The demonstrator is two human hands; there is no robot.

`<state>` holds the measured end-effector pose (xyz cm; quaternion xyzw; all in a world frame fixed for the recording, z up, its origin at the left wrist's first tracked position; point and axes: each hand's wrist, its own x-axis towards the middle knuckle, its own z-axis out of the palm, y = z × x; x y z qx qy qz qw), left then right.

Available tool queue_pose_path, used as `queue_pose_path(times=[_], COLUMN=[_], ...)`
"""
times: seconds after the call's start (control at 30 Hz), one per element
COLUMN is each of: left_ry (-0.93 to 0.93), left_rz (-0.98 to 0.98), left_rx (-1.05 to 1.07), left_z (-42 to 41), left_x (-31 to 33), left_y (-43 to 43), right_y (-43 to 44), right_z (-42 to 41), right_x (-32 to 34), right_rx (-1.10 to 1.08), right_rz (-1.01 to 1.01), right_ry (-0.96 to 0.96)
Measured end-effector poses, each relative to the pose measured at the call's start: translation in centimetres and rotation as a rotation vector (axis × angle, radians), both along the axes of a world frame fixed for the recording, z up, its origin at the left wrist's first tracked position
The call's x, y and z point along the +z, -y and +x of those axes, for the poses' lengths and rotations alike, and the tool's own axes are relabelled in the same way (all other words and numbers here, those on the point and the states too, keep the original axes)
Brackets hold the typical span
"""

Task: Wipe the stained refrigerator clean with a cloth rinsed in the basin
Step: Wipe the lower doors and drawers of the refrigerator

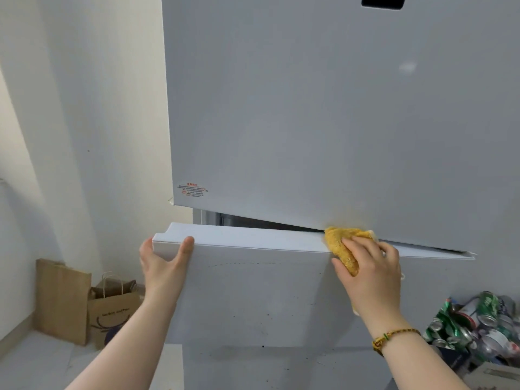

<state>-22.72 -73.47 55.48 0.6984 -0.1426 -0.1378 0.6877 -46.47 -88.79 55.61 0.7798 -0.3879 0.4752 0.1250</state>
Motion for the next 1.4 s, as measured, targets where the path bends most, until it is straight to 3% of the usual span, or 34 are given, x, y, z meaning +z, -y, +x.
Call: queue_pose_path(times=[0.23,0.37,0.7,0.97,1.17,1.4], left_ry=[-0.162,-0.113,-0.072,0.084,0.158,0.195], left_rz=[-0.038,-0.041,0.008,-0.037,-0.005,0.042], left_rx=[-0.244,-0.319,-0.534,-0.641,-0.642,-0.585], left_z=[4.1,5.9,10.7,13.1,13.9,13.8], left_x=[1.1,1.1,-0.2,-0.1,1.2,1.6], left_y=[1.8,2.0,3.7,2.2,2.1,2.2], right_y=[-1.5,-2.0,-4.7,-4.9,-3.7,-1.6], right_z=[4.4,7.1,15.3,22.6,25.2,23.9], right_x=[-1.4,-1.8,-1.5,-3.3,-5.9,-7.3], right_rx=[-0.111,-0.137,0.001,0.171,0.157,0.157], right_rz=[-0.015,0.044,-0.182,-0.458,-0.618,-0.868], right_ry=[0.173,0.241,0.334,-0.107,-0.222,-0.663])
